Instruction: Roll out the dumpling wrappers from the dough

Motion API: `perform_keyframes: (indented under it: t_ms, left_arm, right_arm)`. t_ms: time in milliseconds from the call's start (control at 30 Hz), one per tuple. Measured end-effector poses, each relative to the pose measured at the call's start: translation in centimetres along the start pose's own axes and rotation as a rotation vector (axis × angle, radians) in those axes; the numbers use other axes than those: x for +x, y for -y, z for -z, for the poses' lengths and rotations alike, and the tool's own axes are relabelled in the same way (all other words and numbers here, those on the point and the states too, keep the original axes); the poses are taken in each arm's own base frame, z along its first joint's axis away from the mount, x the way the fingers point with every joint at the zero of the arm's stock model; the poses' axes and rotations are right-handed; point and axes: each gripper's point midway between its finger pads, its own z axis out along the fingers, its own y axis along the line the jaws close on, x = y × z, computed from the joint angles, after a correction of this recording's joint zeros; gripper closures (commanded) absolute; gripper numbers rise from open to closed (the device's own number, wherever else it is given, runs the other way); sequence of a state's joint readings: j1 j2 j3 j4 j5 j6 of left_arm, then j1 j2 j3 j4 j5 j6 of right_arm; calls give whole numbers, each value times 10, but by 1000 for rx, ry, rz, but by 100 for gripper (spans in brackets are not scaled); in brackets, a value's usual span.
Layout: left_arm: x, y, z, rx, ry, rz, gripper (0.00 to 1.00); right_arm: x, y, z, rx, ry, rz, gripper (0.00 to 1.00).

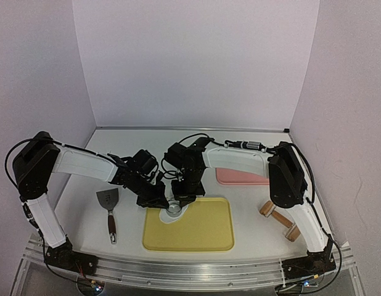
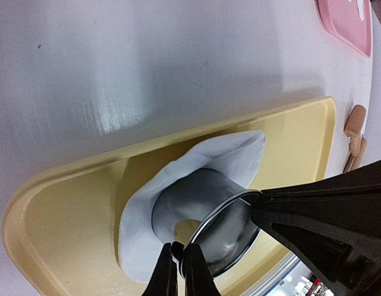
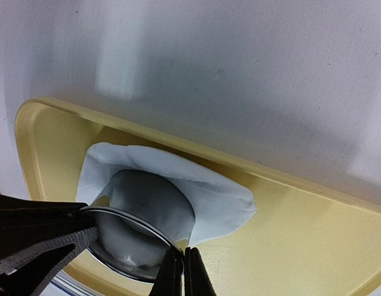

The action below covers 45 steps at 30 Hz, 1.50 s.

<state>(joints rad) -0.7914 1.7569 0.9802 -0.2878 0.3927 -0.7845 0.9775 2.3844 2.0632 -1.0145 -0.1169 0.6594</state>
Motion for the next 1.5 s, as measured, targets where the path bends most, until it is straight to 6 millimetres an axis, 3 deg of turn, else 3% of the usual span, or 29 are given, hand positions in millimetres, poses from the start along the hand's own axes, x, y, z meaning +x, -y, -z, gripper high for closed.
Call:
perform_keyframes:
  t_ms: [1500]
  left_arm:
    - [-1, -1, 0, -30, 7, -3, 100]
  right_arm:
    - [2, 2, -3, -44, -15, -92, 100]
